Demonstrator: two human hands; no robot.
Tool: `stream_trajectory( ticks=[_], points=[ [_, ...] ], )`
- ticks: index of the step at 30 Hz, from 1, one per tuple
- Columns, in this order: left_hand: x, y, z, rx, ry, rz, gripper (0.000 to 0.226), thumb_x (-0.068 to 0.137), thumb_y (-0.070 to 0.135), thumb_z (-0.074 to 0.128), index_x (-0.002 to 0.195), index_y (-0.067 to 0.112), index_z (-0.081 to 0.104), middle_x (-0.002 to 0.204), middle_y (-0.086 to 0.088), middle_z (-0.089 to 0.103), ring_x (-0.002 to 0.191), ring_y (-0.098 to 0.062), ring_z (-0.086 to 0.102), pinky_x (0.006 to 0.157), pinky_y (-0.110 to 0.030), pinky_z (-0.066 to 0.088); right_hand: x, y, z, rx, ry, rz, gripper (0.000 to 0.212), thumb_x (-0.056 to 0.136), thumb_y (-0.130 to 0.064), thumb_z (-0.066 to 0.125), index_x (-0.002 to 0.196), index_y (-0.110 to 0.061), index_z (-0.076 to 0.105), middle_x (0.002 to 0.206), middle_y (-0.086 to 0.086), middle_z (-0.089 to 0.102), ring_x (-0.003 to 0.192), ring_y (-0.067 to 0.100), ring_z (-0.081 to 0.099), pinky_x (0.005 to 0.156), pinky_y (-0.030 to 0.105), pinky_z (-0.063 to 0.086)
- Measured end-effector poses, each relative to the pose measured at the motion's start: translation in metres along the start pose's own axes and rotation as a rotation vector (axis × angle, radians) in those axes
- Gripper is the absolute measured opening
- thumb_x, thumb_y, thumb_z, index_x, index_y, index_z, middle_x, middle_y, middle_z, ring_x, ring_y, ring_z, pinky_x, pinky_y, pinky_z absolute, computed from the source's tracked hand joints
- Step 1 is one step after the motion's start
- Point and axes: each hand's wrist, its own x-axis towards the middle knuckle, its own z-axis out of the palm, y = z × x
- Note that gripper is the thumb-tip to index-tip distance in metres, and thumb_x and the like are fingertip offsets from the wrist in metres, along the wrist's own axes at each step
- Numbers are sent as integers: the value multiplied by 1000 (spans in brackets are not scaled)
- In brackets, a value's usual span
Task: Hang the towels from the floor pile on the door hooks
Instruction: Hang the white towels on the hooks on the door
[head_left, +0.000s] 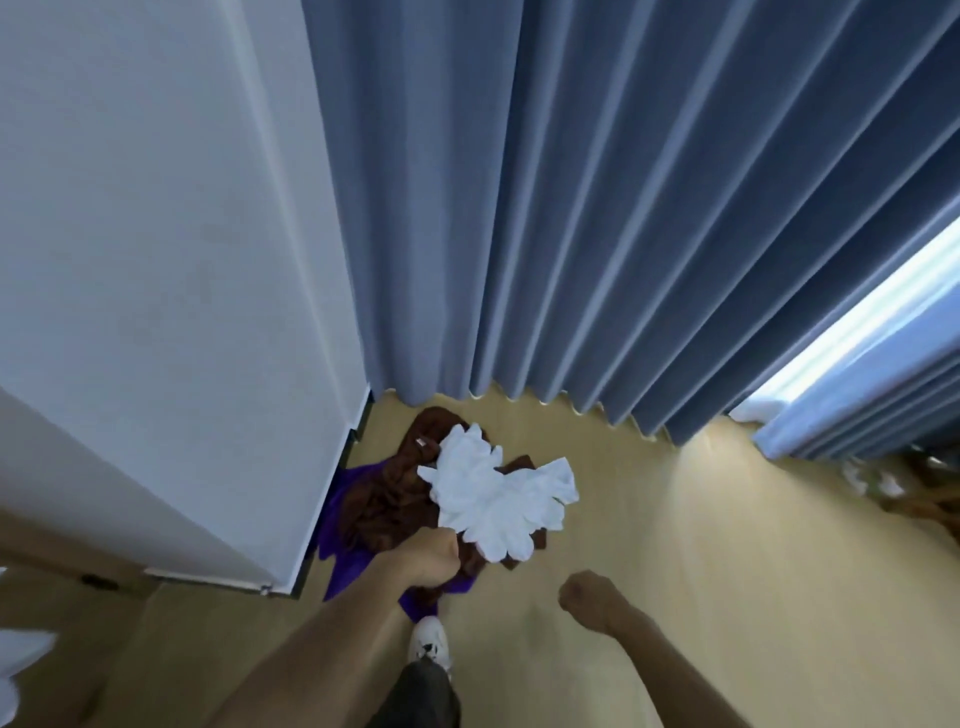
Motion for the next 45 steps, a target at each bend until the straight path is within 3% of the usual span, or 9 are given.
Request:
stream_trajectory(
  ticks=[5, 12, 19, 29, 33, 36, 38, 43, 45],
  points=[
    [58, 2, 1, 14, 39, -16, 7, 91, 14, 42, 93, 12, 48, 106, -8, 58, 106, -27, 56, 82, -33, 43, 47, 9, -17, 35, -56, -3, 32, 95, -20, 43, 118, -8, 61, 131, 6, 57, 121, 18, 52, 91, 21, 37],
    [142, 8, -3, -19, 75, -127, 40, 92, 17, 43, 131, 8, 41, 135, -14, 41, 124, -29, 43, 104, -39, 39, 142, 10, -56, 21, -88, -16, 38, 91, -24, 50, 128, -17, 53, 138, 4, 48, 124, 17, 49, 96, 19, 35],
    [196, 2, 5, -59, 85, -208, 42, 92, 18, 43, 133, 13, 39, 138, -10, 32, 127, -29, 37, 105, -44, 36, 226, -6, -55, -17, -212, -62, 44, 90, -19, 49, 134, -12, 47, 142, 7, 43, 130, 22, 43, 99, 24, 35],
    [296, -52, 95, -239, 53, -404, 33, 94, 20, 42, 126, 11, 44, 141, -9, 26, 126, -29, 34, 100, -41, 35, 383, -2, 31, -99, -423, -135, 37, 87, -21, 52, 123, -13, 58, 127, 6, 57, 113, 25, 57, 85, 28, 45],
    [364, -87, 136, -279, 60, -450, 36, 94, 19, 42, 130, 13, 43, 145, -8, 24, 130, -29, 33, 102, -41, 34, 465, 12, 75, -280, -516, -188, 18, 88, -17, 46, 91, -16, 63, 98, 4, 60, 101, 29, 59, 68, 24, 42],
    [418, -116, 156, -301, 95, -444, 32, 93, 18, 44, 124, 9, 46, 140, -10, 29, 125, -31, 37, 101, -43, 39, 533, 10, 105, -397, -490, -243, 40, 93, -22, 46, 132, -15, 51, 140, 8, 45, 127, 28, 45, 96, 32, 42],
    [452, -138, 169, -333, 129, -421, 32, 92, 16, 46, 122, 7, 47, 138, -11, 30, 123, -32, 39, 100, -45, 40, 576, 0, 129, -430, -499, -274, 45, 95, -22, 45, 139, -17, 43, 150, 7, 33, 136, 28, 34, 109, 35, 33],
    [521, -196, 214, -428, 203, -419, 27, 88, 13, 48, 114, 6, 52, 129, -11, 35, 119, -28, 39, 101, -42, 40, 668, -39, 206, -439, -473, -350, 48, 95, -23, 45, 142, -28, 38, 158, 2, 6, 139, 28, 26, 114, 37, 27],
    [532, -216, 233, -433, 194, -442, 24, 89, 14, 48, 111, 7, 53, 126, -9, 37, 118, -26, 40, 100, -42, 41, 691, -41, 231, -485, -453, -341, 48, 96, -22, 43, 143, -24, 37, 156, 1, 10, 136, 29, 27, 112, 38, 30]
  ],
)
